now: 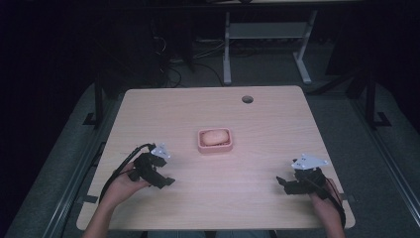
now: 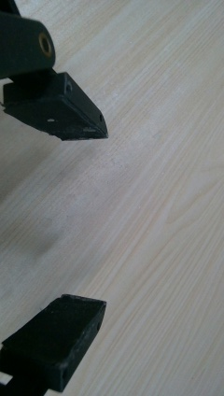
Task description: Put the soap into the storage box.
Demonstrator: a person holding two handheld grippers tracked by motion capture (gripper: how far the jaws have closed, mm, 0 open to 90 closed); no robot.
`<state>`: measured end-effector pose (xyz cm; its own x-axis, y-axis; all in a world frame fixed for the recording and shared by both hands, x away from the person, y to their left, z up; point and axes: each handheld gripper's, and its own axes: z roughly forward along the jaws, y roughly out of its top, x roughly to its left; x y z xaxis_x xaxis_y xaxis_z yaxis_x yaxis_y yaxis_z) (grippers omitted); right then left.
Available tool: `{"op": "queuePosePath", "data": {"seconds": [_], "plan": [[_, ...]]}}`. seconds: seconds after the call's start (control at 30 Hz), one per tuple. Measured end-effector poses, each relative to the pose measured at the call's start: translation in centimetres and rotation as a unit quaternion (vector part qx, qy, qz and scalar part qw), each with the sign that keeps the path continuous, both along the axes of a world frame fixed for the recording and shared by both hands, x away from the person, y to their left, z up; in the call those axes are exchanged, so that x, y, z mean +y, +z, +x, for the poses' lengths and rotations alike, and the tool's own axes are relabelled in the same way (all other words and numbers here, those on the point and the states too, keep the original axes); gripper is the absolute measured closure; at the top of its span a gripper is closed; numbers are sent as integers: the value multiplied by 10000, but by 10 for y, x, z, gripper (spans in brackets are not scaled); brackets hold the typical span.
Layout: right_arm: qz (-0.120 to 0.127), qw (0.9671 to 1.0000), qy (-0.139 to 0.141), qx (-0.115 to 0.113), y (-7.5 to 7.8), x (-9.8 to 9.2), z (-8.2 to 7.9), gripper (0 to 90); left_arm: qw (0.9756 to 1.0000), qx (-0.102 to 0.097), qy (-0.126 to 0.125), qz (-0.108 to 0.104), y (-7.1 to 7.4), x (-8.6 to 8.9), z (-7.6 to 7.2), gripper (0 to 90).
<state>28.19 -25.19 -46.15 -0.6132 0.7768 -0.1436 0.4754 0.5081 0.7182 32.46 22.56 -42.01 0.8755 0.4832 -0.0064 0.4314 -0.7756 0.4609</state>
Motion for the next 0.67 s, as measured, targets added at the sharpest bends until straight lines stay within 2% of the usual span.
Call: {"op": "queuePosePath", "data": {"seconds": [0.43, 0.67], "plan": [[-25, 10000, -1, 27, 0, -2, -3, 138, 9999, -110, 114, -54, -6, 14, -20, 242], [-12, 10000, 91, -34, 2, -2, -4, 138, 9996, -238, 154, -64, -9, 17, -19, 238]]}}
